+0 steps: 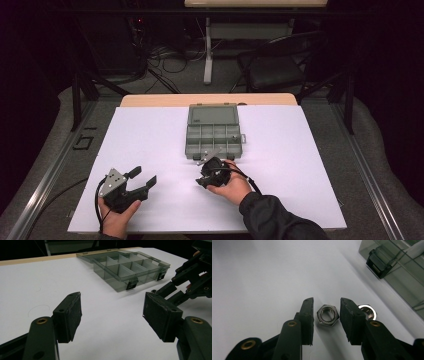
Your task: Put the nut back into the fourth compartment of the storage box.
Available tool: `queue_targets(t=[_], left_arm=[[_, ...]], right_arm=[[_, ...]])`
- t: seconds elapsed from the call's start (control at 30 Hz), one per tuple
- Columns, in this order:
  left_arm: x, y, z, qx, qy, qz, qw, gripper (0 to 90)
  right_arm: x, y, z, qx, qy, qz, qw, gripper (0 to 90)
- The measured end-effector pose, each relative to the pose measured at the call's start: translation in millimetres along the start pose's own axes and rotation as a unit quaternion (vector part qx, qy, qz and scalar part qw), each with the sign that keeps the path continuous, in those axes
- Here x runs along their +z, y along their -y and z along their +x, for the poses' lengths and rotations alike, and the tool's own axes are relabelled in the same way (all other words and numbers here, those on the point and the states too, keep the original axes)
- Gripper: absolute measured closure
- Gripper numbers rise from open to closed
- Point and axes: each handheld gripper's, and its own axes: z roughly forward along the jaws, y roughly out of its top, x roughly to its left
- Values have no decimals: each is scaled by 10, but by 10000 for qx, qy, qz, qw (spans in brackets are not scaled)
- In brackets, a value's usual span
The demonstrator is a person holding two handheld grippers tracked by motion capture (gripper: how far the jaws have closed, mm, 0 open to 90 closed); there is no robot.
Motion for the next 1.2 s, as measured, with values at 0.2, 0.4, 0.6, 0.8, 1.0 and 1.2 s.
queue_targets(t=[0.2, 0.4, 0.6, 0.8, 1.0, 1.2], left_arm=[[-2, 1, 3, 4, 8, 5, 10000, 313], [-4, 0, 3, -4, 2, -8, 10000, 313], [-3, 1, 4, -2, -3, -3, 10000, 313], [-7, 0, 6, -14, -14, -11, 10000, 313], [-6, -2, 4, -9, -14, -18, 10000, 313], [-9, -2, 7, -14, -24, -22, 10000, 313]], right_arm=[[56, 12, -5, -45, 35, 89, 9999, 678], [56, 6, -25, 24, -36, 130, 9999, 700], [35, -2, -20, -33, -63, 152, 9999, 701], [-56, -42, -30, -10, -68, 99, 9999, 702], [-268, -173, -78, -40, 5, 5, 10000, 702], [-543, -350, -160, -122, 159, -181, 9996, 701]])
